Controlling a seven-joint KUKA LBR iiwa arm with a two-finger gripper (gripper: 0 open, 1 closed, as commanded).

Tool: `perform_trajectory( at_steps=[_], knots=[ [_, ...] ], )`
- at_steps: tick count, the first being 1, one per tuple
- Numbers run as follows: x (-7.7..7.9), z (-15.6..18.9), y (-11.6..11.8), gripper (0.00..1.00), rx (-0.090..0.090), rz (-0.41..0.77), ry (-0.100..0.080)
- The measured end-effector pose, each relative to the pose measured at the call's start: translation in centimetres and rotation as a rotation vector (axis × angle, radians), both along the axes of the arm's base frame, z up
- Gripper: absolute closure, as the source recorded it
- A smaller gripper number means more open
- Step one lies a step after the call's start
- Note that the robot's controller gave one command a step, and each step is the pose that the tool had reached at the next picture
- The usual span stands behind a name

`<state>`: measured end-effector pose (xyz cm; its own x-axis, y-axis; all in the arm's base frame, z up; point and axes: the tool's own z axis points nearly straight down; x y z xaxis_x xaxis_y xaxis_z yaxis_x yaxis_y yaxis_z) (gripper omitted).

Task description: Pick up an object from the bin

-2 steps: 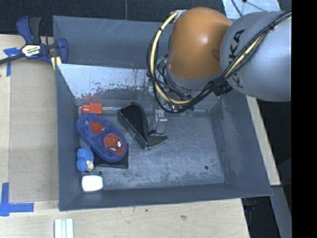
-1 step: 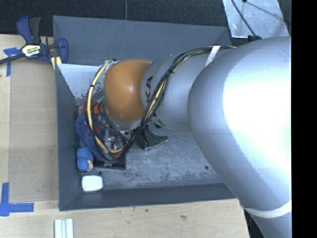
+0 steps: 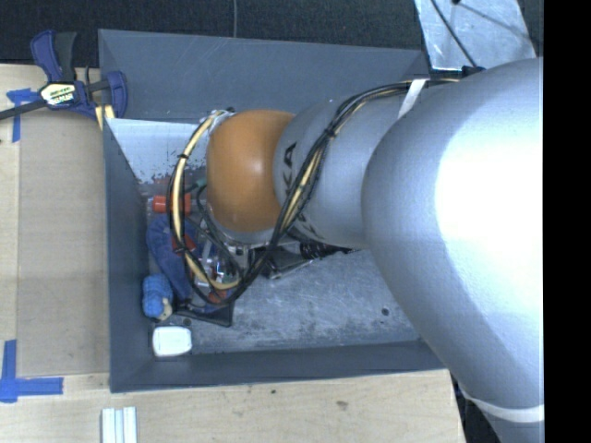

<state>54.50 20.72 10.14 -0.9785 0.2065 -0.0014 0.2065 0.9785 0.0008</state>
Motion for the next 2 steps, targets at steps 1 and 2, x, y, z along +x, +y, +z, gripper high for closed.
perform_trajectory(
  at_steps=[1, 2],
  knots=[
    [4.8, 1.3, 2.7, 0.0, 0.001, -0.222, -0.002],
    [2.5, -2.6, 3.8, 0.0, 0.006, -0.38, -0.015]
  ],
)
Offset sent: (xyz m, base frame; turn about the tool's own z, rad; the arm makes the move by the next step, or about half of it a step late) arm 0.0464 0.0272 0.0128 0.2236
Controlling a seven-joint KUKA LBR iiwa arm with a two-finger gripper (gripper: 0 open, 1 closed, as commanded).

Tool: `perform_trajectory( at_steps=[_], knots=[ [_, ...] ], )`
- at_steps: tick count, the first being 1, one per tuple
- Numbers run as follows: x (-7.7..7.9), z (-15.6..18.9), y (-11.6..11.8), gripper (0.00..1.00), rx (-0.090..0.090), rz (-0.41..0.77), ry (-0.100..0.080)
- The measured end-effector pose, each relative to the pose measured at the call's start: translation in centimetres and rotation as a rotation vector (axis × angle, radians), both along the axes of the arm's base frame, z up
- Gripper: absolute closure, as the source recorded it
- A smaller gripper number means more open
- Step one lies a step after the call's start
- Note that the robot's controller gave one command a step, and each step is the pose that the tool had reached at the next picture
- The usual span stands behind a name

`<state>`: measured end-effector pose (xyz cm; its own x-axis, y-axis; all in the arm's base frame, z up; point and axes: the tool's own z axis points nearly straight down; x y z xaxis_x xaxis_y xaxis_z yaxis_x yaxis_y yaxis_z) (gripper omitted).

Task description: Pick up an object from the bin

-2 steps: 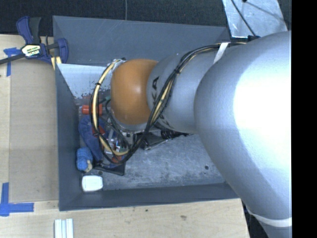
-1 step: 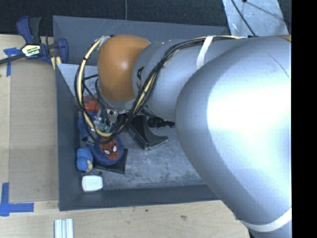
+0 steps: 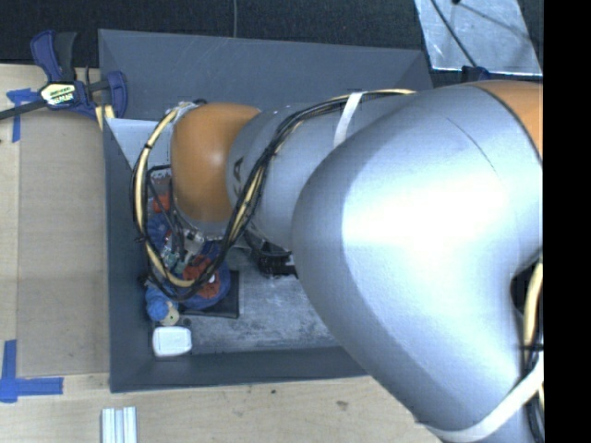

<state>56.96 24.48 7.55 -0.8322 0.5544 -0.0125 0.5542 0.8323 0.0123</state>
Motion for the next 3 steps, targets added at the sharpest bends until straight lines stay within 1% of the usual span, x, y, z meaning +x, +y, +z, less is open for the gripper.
perform_trajectory(
  at_steps=[1, 2, 3],
  knots=[
    [0.2, 0.3, 0.0, 0.0, 0.001, 0.002, -0.005],
    [0.5, 0.7, 0.0, 1.0, 0.003, 0.002, -0.012],
    [0.7, 5.3, 0.0, 1.0, -0.001, 0.005, 0.009]
  ],
)
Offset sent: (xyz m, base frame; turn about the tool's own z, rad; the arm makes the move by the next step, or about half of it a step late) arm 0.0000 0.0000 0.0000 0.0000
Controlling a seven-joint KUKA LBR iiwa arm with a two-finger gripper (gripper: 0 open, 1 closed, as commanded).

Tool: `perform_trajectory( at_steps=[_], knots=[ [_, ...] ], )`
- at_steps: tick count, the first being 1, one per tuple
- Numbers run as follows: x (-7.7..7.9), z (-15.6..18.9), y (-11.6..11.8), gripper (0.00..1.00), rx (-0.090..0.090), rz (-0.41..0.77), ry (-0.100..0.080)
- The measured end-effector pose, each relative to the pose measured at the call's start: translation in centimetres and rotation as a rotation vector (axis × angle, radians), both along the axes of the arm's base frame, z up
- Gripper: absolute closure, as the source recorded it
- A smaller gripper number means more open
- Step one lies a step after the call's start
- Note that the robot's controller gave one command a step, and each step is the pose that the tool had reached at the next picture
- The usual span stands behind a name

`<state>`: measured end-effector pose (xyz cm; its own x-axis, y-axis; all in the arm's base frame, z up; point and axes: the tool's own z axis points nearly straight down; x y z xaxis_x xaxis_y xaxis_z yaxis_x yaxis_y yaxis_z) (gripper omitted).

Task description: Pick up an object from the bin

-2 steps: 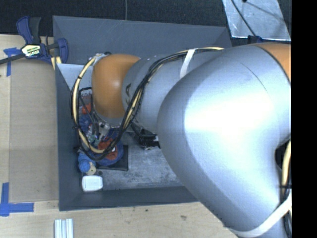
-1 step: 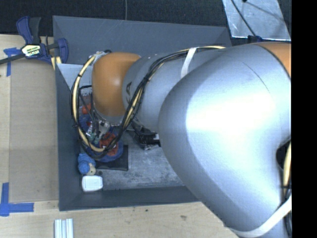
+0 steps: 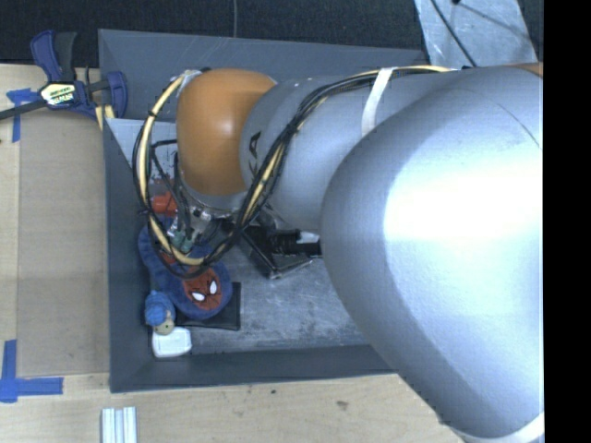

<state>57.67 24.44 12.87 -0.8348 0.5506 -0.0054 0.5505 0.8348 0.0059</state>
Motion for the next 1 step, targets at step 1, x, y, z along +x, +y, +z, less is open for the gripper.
perform_trajectory(
  at_steps=[1],
  knots=[
    [0.22, 6.29, -0.02, 1.0, 0.001, 0.002, 0.0]
  ],
)
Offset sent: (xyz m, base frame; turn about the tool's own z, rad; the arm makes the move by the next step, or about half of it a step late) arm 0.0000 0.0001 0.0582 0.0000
